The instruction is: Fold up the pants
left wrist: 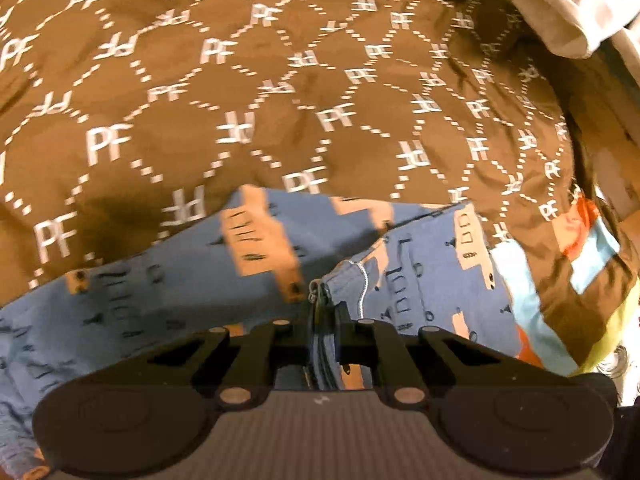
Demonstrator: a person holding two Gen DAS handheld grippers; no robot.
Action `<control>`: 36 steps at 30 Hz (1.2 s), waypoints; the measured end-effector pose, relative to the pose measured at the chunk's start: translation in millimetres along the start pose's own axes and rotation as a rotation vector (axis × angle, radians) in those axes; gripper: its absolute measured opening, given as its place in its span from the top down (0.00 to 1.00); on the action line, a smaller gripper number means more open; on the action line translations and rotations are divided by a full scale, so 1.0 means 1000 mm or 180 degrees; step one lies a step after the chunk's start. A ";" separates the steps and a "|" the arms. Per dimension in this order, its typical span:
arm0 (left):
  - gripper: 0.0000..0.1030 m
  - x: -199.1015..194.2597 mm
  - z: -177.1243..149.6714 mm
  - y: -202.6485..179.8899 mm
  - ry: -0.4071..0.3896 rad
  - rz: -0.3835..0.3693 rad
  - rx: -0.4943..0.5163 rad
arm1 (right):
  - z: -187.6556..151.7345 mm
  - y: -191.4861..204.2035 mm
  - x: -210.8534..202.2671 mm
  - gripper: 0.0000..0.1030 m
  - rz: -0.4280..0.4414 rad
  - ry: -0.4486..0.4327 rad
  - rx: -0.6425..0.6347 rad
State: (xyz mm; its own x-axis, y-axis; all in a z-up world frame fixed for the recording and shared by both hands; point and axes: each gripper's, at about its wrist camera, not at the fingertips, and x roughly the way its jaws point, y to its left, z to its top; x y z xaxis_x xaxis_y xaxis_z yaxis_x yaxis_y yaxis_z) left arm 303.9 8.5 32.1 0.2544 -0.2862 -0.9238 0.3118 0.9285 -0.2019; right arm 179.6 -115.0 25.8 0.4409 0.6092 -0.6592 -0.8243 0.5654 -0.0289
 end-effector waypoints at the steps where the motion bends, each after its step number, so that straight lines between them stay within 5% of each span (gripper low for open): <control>1: 0.90 0.000 0.000 0.004 0.0016 0.0032 -0.0006 | 0.003 0.001 0.005 0.87 0.0024 0.0003 -0.0002; 7: 0.82 0.019 -0.006 0.017 0.0150 0.0195 -0.0015 | 0.006 0.010 0.032 0.85 0.0095 0.0103 -0.0071; 10: 0.62 0.021 -0.012 0.021 0.0122 0.0304 0.0022 | 0.003 0.006 0.037 0.71 0.0205 0.0204 0.0026; 14: 0.37 0.010 -0.024 0.023 0.0032 0.0460 0.0032 | -0.010 -0.017 0.003 0.34 0.0230 0.0105 0.0001; 19: 0.32 0.001 -0.068 0.003 -0.0289 0.0837 0.0149 | -0.032 -0.066 -0.032 0.30 -0.0602 0.0026 0.0069; 22: 0.28 0.026 -0.090 -0.006 -0.0196 0.1146 0.0043 | -0.038 -0.095 -0.023 0.30 -0.1054 0.0088 0.0120; 25: 0.23 0.029 -0.093 -0.008 -0.0294 0.1232 -0.0030 | -0.049 -0.107 0.004 0.27 -0.1281 0.0365 -0.0165; 28: 0.17 0.017 -0.093 -0.002 -0.0320 0.1162 -0.0126 | -0.056 -0.112 0.006 0.21 -0.1300 0.0354 -0.0182; 31: 0.08 -0.009 -0.112 0.007 -0.0568 0.1135 -0.0237 | -0.050 -0.108 -0.013 0.00 -0.1227 0.0048 -0.0084; 36: 0.09 -0.061 -0.170 0.024 -0.1445 0.1399 -0.0482 | -0.034 -0.079 -0.020 0.01 -0.0844 -0.0283 -0.0264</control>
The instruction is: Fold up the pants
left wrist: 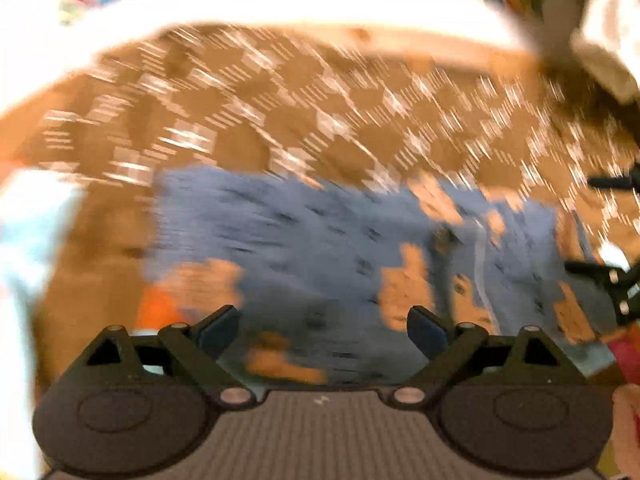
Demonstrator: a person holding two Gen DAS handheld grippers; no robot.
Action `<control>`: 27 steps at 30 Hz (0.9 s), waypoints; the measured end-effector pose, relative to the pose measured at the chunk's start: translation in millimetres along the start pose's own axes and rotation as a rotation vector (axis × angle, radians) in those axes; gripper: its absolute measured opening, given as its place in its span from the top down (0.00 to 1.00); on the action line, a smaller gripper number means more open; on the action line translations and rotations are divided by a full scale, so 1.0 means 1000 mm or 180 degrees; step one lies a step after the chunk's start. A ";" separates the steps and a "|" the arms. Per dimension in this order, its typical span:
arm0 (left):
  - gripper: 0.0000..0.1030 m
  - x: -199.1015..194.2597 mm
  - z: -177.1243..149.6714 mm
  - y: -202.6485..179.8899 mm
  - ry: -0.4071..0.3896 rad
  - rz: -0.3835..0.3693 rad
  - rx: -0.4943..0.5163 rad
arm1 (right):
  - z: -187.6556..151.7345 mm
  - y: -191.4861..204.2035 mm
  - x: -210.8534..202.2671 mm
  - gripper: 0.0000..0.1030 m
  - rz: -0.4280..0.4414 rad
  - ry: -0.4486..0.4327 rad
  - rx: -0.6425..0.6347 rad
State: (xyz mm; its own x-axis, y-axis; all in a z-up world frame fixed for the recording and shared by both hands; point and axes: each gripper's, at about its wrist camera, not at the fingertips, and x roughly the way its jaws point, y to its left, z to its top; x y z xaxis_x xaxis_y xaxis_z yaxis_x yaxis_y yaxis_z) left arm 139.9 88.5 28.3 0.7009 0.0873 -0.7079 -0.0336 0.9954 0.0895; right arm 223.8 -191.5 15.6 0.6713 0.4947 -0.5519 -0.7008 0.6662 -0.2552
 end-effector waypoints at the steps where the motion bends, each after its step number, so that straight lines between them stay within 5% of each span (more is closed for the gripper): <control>1: 0.11 -0.006 -0.005 0.010 -0.0117 0.0069 -0.0080 | 0.004 0.005 0.002 0.01 0.0048 -0.0031 -0.0028; 3: 0.21 -0.013 -0.009 0.028 -0.0244 0.0150 -0.0241 | 0.013 0.016 0.009 0.01 0.0159 -0.0055 -0.0069; 7: 0.21 -0.003 -0.004 0.066 -0.0332 0.0223 -0.0661 | 0.028 0.032 0.028 0.01 0.0327 -0.0070 -0.0034; 11: 0.21 0.012 0.007 0.077 -0.0418 0.0097 -0.0594 | 0.041 0.041 0.048 0.01 0.0359 -0.0065 -0.0082; 15: 0.50 0.026 0.013 0.089 -0.0278 -0.0057 -0.0804 | 0.050 0.029 0.066 0.01 0.0305 -0.0043 0.0069; 21: 0.77 0.037 0.015 0.097 -0.0119 -0.0152 -0.1039 | 0.054 0.022 0.106 0.01 0.0193 0.0252 0.0044; 27: 0.82 0.028 0.019 0.089 -0.0157 -0.0143 -0.0964 | 0.061 0.023 0.101 0.01 0.0301 0.0177 0.0163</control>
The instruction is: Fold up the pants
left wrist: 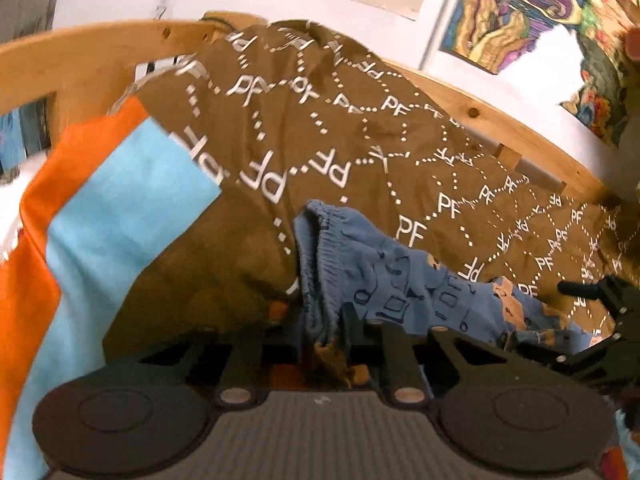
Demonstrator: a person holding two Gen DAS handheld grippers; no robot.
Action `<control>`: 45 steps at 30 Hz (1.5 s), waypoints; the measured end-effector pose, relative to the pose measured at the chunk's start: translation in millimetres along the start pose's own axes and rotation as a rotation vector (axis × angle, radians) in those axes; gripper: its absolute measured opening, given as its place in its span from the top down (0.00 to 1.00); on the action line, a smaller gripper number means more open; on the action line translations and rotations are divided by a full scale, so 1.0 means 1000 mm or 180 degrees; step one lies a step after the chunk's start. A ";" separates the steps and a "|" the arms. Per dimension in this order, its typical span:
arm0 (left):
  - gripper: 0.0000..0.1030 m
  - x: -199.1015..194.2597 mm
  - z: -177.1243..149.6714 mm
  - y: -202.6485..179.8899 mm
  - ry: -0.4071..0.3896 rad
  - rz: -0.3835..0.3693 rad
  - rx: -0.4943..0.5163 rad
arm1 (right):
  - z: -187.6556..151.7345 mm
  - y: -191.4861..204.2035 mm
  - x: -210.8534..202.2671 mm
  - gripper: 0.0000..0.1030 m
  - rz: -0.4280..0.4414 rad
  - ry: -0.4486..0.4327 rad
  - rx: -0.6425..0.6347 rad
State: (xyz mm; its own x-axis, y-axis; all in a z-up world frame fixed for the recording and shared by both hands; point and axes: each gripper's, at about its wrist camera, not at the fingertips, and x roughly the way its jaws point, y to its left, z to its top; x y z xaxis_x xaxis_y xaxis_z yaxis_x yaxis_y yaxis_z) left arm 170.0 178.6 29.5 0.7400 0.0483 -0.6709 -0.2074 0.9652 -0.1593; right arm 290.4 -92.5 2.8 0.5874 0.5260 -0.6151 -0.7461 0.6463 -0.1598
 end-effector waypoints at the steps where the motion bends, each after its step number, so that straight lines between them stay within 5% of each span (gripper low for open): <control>1: 0.82 -0.002 0.001 -0.004 -0.0020 0.0000 0.0042 | 0.001 0.001 -0.005 0.01 0.0020 -0.0039 -0.0013; 6: 0.82 -0.028 0.001 -0.039 -0.0185 -0.0150 0.0382 | 0.006 0.000 -0.032 0.01 0.0170 -0.0187 0.0103; 12: 0.82 -0.051 0.005 -0.114 -0.0350 -0.0784 0.0919 | -0.003 -0.028 -0.066 0.01 0.0068 -0.0191 0.0262; 19: 0.81 -0.027 -0.029 -0.224 -0.0119 -0.1534 0.1516 | -0.049 -0.083 -0.110 0.01 -0.0279 -0.0027 0.0590; 22: 0.68 0.000 -0.062 -0.260 0.0087 -0.1731 0.1895 | -0.076 -0.109 -0.127 0.01 -0.0475 0.0088 0.0798; 23: 0.56 0.007 -0.076 -0.267 0.0177 -0.1712 0.2016 | -0.084 -0.115 -0.130 0.01 -0.0506 0.0122 0.0867; 27: 0.38 0.010 -0.112 -0.272 0.0193 -0.1530 0.2355 | -0.110 -0.134 -0.143 0.01 -0.0544 0.0150 0.1111; 31: 0.36 0.012 -0.131 -0.267 0.0149 -0.1324 0.2605 | -0.116 -0.134 -0.150 0.02 -0.0192 0.0058 0.1232; 37: 0.58 0.022 -0.135 -0.271 0.0191 -0.1208 0.2755 | -0.101 -0.120 -0.126 0.20 0.0395 0.0106 0.1399; 39: 0.75 0.022 -0.133 -0.270 0.0215 -0.1254 0.2713 | -0.096 -0.116 -0.112 0.34 0.0460 0.0231 0.1455; 40: 0.78 0.022 -0.133 -0.269 0.0214 -0.1255 0.2698 | -0.094 -0.115 -0.105 0.39 0.0474 0.0272 0.1503; 42: 0.88 0.022 -0.130 -0.268 0.0216 -0.1281 0.2656 | -0.093 -0.114 -0.094 0.64 0.0481 0.0361 0.1579; 45: 0.94 0.020 -0.125 -0.265 0.0238 -0.1362 0.2576 | -0.095 -0.114 -0.085 0.77 0.0469 0.0441 0.1648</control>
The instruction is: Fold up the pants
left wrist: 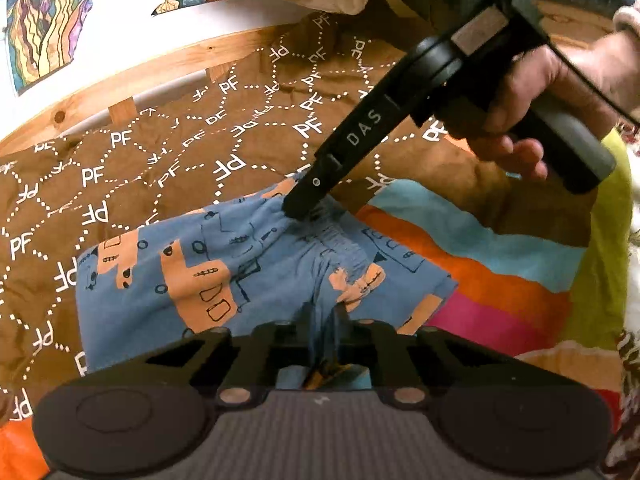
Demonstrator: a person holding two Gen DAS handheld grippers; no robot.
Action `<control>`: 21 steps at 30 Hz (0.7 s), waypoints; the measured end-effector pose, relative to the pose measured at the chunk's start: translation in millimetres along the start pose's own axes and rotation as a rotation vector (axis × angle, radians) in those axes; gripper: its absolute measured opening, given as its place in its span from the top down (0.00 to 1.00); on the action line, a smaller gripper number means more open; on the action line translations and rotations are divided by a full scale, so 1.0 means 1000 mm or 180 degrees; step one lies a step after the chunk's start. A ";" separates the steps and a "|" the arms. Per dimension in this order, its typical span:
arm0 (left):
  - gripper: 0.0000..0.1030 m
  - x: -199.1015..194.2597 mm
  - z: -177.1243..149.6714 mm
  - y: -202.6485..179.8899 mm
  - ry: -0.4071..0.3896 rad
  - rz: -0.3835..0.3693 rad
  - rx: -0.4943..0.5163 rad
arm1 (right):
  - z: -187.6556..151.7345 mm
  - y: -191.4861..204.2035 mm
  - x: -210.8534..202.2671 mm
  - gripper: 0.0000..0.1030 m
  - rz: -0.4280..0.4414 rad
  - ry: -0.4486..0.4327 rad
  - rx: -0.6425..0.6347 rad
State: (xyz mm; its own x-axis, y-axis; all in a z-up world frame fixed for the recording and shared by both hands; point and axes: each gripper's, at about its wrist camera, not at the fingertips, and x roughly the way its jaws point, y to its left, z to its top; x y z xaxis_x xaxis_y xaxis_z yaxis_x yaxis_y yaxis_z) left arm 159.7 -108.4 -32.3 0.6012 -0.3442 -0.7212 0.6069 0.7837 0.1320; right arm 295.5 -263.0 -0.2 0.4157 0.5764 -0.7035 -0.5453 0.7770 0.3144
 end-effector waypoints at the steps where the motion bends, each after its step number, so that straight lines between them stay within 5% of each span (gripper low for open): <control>1: 0.95 -0.003 0.000 0.001 -0.0015 -0.0025 -0.0027 | 0.000 -0.001 0.000 0.80 0.0009 -0.0002 0.0038; 3: 0.95 -0.007 0.003 0.003 -0.0035 -0.0076 -0.0080 | 0.001 -0.004 -0.003 0.89 0.0000 -0.0021 0.0094; 11: 0.95 -0.009 0.012 -0.009 -0.0034 -0.0208 -0.0082 | 0.002 -0.004 -0.030 0.89 -0.0064 -0.0068 0.0051; 15: 0.89 0.005 0.003 -0.004 0.0154 -0.0310 -0.0208 | -0.010 -0.003 -0.011 0.77 -0.0345 0.0159 -0.0185; 16: 0.86 0.001 0.003 -0.001 0.0135 -0.0347 -0.0255 | -0.013 -0.002 -0.009 0.74 -0.0382 0.0190 -0.0249; 17: 0.72 -0.005 0.003 0.002 0.0115 -0.0379 -0.0294 | -0.016 -0.002 -0.010 0.70 -0.0417 0.0184 -0.0306; 18: 0.48 -0.010 0.002 0.005 0.0083 -0.0381 -0.0323 | -0.017 -0.001 -0.013 0.66 -0.0435 0.0145 -0.0347; 21: 0.35 -0.035 0.001 0.020 -0.0094 -0.0130 -0.0470 | -0.019 0.001 -0.026 0.44 -0.0488 -0.0021 -0.0441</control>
State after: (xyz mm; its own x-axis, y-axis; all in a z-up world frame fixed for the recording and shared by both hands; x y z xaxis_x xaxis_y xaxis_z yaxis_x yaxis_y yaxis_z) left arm 151.2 -81.4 -4.4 0.5939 -0.3908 -0.7033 0.5495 0.8355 -0.0002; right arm 270.3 -282.0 6.5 0.5060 0.4560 -0.7321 -0.5700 0.8138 0.1130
